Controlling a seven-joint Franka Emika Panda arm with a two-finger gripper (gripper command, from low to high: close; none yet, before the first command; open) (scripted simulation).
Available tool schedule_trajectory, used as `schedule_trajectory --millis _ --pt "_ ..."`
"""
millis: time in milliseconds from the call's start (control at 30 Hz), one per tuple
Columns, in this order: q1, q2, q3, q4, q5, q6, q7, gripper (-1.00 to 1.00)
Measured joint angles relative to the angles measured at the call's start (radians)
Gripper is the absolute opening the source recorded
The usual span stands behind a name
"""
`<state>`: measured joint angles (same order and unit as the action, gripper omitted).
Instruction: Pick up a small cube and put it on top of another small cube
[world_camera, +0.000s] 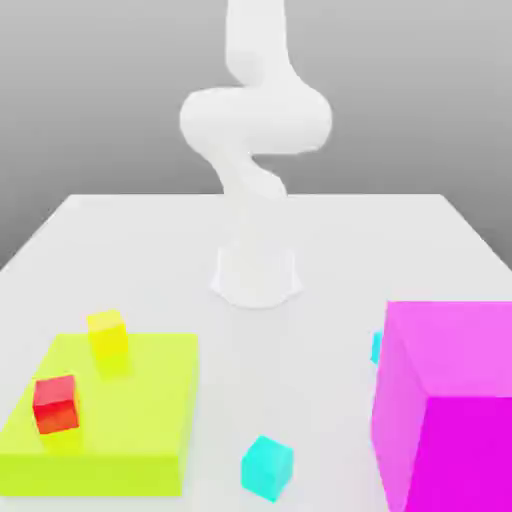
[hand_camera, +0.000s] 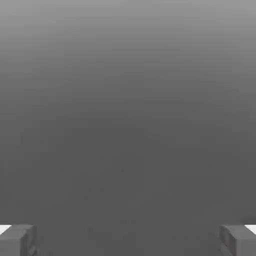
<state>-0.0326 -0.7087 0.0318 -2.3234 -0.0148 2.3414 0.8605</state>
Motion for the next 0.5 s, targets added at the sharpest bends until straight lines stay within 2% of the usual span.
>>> schedule_trajectory --millis 500 --pt "-0.132 0.551 0.131 -0.14 -0.118 0.248 0.385 0.0"
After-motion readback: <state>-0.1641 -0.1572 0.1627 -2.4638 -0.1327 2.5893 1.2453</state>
